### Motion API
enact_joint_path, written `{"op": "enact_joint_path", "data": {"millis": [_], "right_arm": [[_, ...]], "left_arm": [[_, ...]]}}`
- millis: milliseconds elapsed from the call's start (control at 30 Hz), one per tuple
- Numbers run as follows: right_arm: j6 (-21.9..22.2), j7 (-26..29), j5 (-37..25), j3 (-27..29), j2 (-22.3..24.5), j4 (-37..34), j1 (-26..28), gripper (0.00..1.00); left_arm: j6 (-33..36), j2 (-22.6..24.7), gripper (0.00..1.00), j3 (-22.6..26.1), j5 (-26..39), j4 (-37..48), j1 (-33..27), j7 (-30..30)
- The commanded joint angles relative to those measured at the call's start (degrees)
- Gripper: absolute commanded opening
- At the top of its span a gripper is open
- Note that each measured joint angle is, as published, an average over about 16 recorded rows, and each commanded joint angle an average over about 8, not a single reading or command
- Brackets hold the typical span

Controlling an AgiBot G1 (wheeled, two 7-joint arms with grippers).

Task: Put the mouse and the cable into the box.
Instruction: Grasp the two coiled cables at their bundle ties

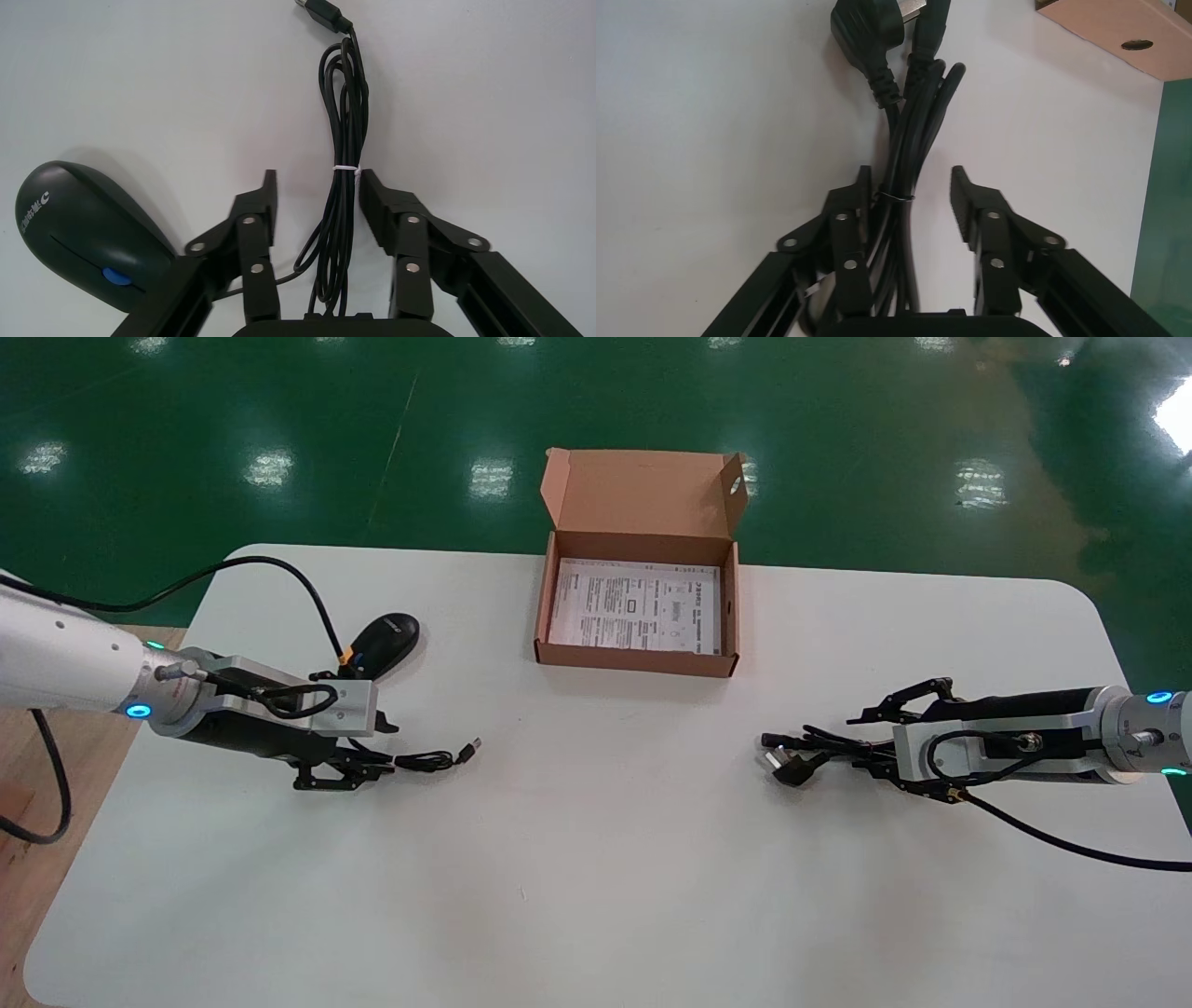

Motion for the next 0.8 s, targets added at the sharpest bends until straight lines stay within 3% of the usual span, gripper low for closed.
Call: {"op": "enact_joint_path", "data": {"millis": [33, 600, 800], "right_arm": [[0.0, -0.01, 0.0, 0.0, 0.01, 0.02, -0.01, 0.0], [-0.07, -0.04, 0.02, 0.01, 0.08, 0.13, 0.02, 0.0], [-2.08, 0.96, 0.95, 0.67, 1.2, 1.07, 2.7, 0.0]], "left_arm": [[0.01, -0.01, 0.0, 0.0, -0.01, -0.02, 0.0, 0.0], [-0.07, -0.11, 0.0, -0.28, -0.39, -0.07, -0.22, -0.27], [-1.84, -1.6, 0.0, -3.29, -4.41, -1.55, -4.08, -1.64]]}}
